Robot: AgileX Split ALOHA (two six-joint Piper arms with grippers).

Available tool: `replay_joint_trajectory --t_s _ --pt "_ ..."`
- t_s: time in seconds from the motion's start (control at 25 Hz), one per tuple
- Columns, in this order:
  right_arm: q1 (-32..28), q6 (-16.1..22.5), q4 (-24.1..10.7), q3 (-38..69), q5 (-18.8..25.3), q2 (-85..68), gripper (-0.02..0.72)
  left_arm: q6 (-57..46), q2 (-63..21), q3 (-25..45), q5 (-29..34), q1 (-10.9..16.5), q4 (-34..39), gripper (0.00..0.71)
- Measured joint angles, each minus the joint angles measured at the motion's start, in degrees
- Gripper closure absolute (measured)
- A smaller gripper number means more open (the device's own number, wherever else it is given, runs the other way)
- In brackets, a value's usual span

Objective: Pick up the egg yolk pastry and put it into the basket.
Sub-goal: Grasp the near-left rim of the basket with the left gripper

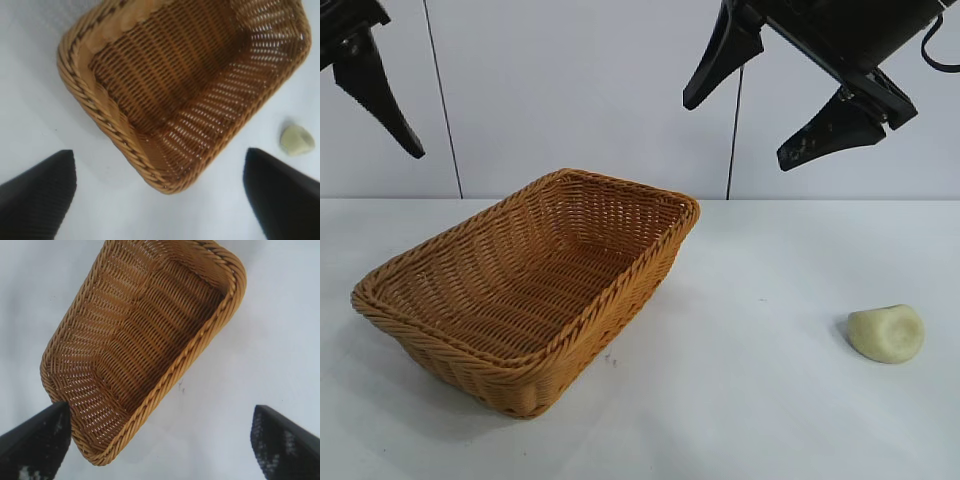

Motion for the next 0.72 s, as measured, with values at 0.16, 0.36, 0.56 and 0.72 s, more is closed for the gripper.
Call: replay_joint_trajectory --t_s 0.16,0.36,0.56,0.72 --pt "0.0 0.0 0.0 0.0 -0.5 0.0 0.008 -7.4 0.2 0.0 -0.1 -1.6 4.0 0.062" --pt "0.0 0.0 0.0 0.0 -0.6 0.0 0.008 -19.1 4.5 0.0 -0.2 -4.0 9.7 0.062" --pt "0.0 0.0 0.0 0.0 -0.6 0.0 0.008 -24.6 11.3 0.0 -2.8 -4.1 10.1 0.062" --pt "0.0 0.0 0.0 0.0 -0.7 0.0 0.008 -24.9 15.2 0.0 -3.9 -4.1 7.8 0.062"
